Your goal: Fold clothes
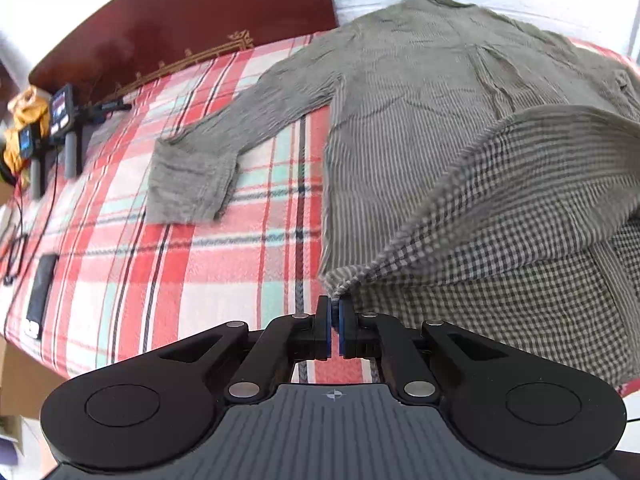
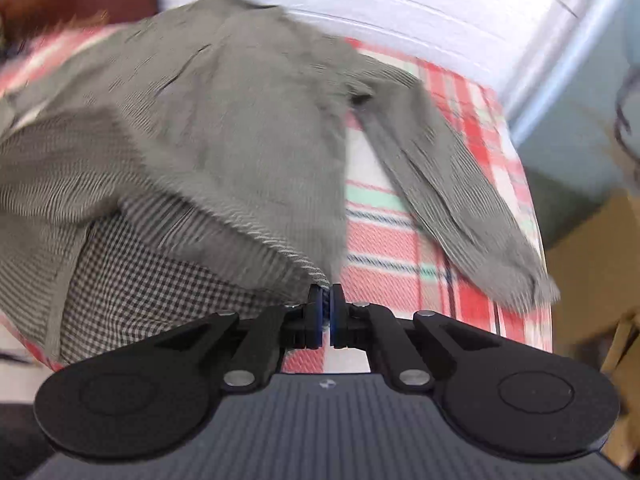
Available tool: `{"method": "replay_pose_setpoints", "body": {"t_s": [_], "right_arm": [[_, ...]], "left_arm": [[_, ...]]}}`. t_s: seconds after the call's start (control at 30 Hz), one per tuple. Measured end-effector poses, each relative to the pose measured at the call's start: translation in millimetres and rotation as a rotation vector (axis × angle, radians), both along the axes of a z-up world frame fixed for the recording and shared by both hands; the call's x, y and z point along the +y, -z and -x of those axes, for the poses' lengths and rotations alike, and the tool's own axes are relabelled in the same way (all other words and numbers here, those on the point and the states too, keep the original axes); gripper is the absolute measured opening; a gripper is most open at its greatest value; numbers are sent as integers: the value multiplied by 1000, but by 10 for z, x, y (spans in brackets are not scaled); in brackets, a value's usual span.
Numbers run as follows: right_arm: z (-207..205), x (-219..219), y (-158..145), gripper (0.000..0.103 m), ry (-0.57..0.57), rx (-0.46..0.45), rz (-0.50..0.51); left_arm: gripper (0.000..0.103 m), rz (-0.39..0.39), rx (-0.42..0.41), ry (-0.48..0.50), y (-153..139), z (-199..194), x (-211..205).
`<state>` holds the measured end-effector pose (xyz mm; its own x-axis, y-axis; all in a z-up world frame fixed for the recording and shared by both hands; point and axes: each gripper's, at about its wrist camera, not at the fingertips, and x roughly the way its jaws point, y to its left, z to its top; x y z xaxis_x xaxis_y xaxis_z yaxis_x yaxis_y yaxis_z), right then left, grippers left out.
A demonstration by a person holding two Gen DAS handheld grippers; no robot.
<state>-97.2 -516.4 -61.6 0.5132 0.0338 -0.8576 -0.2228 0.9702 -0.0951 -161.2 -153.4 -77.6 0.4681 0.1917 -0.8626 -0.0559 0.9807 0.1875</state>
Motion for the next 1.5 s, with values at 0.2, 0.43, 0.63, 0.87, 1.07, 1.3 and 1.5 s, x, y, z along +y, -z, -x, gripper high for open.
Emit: {"method": "replay_pose_setpoints", "body": {"t_s": [0.2, 0.43, 0.63, 0.87, 1.07, 1.3, 1.5], "right_arm": [[69, -395, 194, 3, 181, 91, -125], [174, -658, 445, 2, 335, 164, -182], [223, -674, 383, 4, 318, 136, -268], [135, -700, 368, 20, 312, 139, -356], [-10, -745, 347, 42, 326, 110, -419], [-226, -722, 508, 42, 322, 149, -427], [-255, -715, 639, 42, 337, 189, -456]], "left_arm": [[0, 43, 41, -65, 92, 82, 145], [0, 78, 66, -108, 177, 175, 261], [23, 83, 97, -60, 165, 229, 235], [30, 165, 112, -109, 48, 444, 411], [61, 268, 20, -115, -142, 220, 477], [61, 332, 85, -157, 234, -213, 544], [50, 311, 112, -122, 277, -230, 449]]}}
